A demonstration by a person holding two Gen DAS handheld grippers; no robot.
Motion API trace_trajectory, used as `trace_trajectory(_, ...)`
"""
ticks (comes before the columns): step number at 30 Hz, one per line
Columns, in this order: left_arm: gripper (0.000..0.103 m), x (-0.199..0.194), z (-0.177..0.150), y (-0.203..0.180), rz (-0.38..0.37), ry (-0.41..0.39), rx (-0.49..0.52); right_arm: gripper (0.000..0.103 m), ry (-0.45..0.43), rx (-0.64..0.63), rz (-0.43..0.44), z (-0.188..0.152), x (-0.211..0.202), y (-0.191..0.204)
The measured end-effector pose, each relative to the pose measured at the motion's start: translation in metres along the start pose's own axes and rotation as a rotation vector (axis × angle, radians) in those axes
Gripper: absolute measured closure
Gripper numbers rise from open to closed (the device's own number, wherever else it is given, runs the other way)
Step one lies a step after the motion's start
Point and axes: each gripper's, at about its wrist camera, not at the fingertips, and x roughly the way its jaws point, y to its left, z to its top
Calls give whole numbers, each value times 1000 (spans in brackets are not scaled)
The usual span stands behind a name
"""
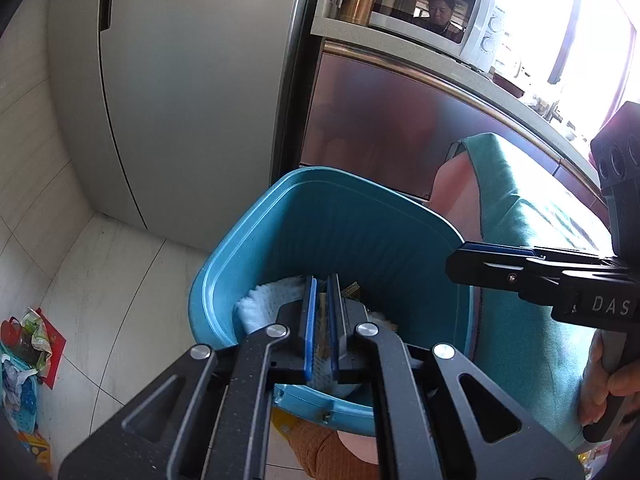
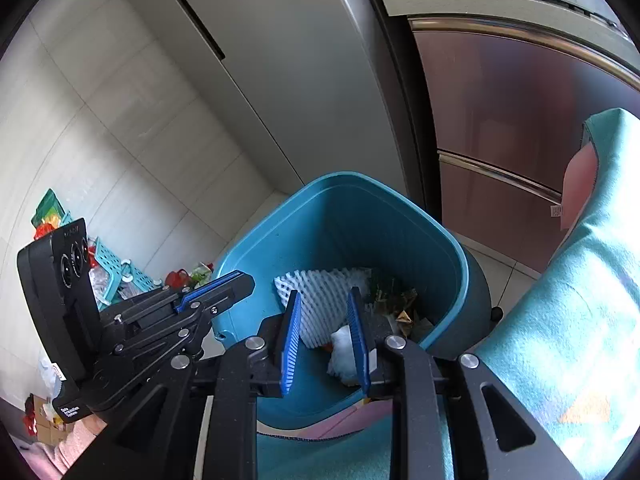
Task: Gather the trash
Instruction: 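Open both grippers to drop the foam net and tissue into the wastebasket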
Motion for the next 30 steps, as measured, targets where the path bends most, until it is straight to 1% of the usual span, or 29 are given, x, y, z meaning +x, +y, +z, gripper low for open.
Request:
trace_trajectory(4,96,-7,0,-5,-13,-18,9,80,-19,3,12,-9,-9,-1)
trace_trajectory(8,90,-21,-1,-15,-47,-51,32,79,-51,0,24,-19,-28,-7)
trace_trajectory(9,87,-25,0,-19,-59,-60,39,79,-65,-3,26,-22,-34,-8)
trace_trajectory(10,85,-30,0,-24,-73,-72,47,74,-80,-5,27,-26,-42,-10)
trace_trajectory(11,80,-34,1,-28,-85,-83,54,71,-92,-10,28,-29,-49,-10)
trace_trajectory(12,74,-38,2,-33,-99,-92,59,71,-109,-18,27,-34,-58,-11)
trace_trajectory(15,73,-49,4,-52,-150,-119,87,71,-154,-26,16,-47,-85,-16)
trace_trajectory(18,72,-56,4,-74,-199,-132,122,69,-205,-4,-4,-63,-117,-28)
trace_trajectory(22,71,-63,3,-109,-265,-133,182,67,-277,61,-52,-87,-163,-55)
trace_trajectory(25,71,-65,1,-137,-317,-129,222,65,-331,120,-111,-106,-198,-78)
trace_trajectory(30,70,-63,-7,-191,-394,-107,291,65,-424,224,-254,-139,-255,-117)
